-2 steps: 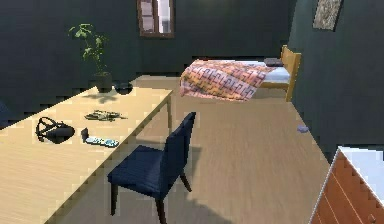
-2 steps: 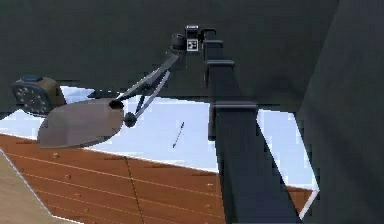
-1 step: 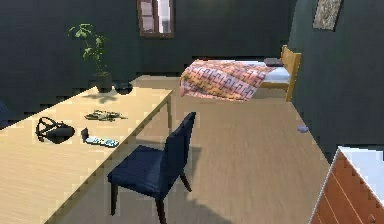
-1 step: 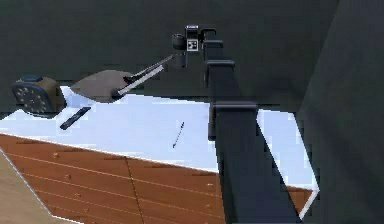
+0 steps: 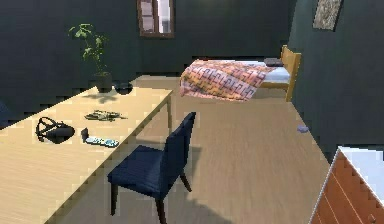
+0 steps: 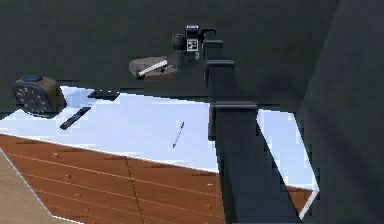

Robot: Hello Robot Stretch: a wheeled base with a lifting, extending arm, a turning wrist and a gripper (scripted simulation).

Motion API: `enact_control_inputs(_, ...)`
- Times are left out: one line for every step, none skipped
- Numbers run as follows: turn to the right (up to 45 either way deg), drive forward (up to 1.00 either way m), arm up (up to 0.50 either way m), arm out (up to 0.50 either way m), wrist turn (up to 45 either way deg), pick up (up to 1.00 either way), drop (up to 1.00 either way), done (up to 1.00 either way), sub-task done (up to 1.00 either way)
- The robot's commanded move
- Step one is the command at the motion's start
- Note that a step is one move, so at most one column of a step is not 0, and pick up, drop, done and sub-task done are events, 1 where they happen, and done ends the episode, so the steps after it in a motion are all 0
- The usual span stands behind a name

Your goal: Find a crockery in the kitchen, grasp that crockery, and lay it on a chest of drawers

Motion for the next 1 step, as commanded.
enact_control_inputs(0.0,0.00,0.00,0.00,3.0,0.00,0.00,0.00,0.00)
